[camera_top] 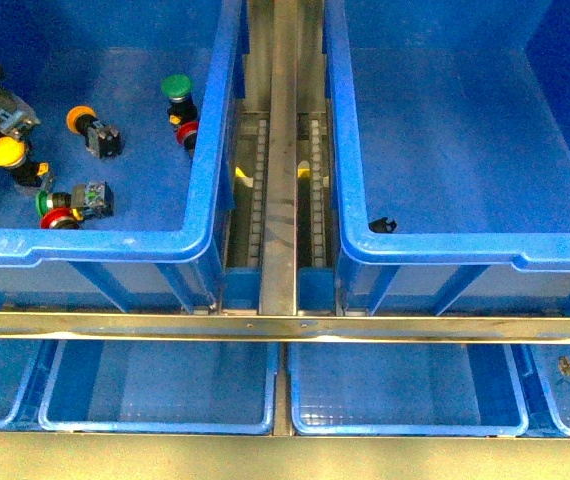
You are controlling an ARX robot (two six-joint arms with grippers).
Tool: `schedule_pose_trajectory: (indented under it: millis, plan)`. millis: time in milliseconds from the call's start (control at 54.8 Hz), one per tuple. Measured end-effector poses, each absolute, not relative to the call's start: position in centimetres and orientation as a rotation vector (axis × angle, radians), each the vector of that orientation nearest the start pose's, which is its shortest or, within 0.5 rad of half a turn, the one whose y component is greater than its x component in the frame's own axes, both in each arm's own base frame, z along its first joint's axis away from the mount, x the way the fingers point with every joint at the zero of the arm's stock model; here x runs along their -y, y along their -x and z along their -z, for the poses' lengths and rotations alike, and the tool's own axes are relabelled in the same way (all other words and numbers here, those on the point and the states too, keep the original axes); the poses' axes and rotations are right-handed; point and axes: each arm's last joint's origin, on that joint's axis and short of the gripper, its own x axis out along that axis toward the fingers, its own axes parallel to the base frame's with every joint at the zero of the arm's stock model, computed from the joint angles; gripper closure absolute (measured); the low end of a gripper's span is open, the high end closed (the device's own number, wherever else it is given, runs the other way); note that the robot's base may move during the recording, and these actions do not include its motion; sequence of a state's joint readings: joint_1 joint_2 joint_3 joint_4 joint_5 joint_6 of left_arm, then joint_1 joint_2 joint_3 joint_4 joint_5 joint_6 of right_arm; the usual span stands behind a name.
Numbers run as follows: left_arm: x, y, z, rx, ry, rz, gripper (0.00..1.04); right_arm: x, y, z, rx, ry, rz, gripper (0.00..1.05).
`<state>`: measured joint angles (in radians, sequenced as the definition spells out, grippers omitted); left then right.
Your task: Pick red and yellow buttons and place in box
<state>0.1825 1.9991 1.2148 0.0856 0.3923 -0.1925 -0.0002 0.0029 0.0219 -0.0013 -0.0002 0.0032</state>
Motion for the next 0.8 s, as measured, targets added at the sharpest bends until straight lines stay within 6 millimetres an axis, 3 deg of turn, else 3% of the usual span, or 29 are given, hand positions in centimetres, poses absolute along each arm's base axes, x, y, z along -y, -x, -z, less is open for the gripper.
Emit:
schedule_pose_trajectory:
  millis: [164,383,584,803]
  plan:
    - [-5.6,-37.3,-16.6,-0.750,0.703,0.153,0.71,0.0,-9.6,-17.1,0.018,-0.003,0.000,0.07]
    - [0.6,-33.9,-20.1,-0.791,0.905,0.312,0.71,0.0,-9.6,-17.1,0.018,-0.003,0.000,0.07]
    - [4.9,-33.4,-21.8,-0.804,0.949,0.404,0.71,0.0,-9.6,-17.1,0.018,-0.003,0.000,0.07]
    - [9.1,-34.9,-22.2,-0.811,0.977,0.454,0.71,0.0,-9.6,-17.1,0.018,-0.003,0.000,0.07]
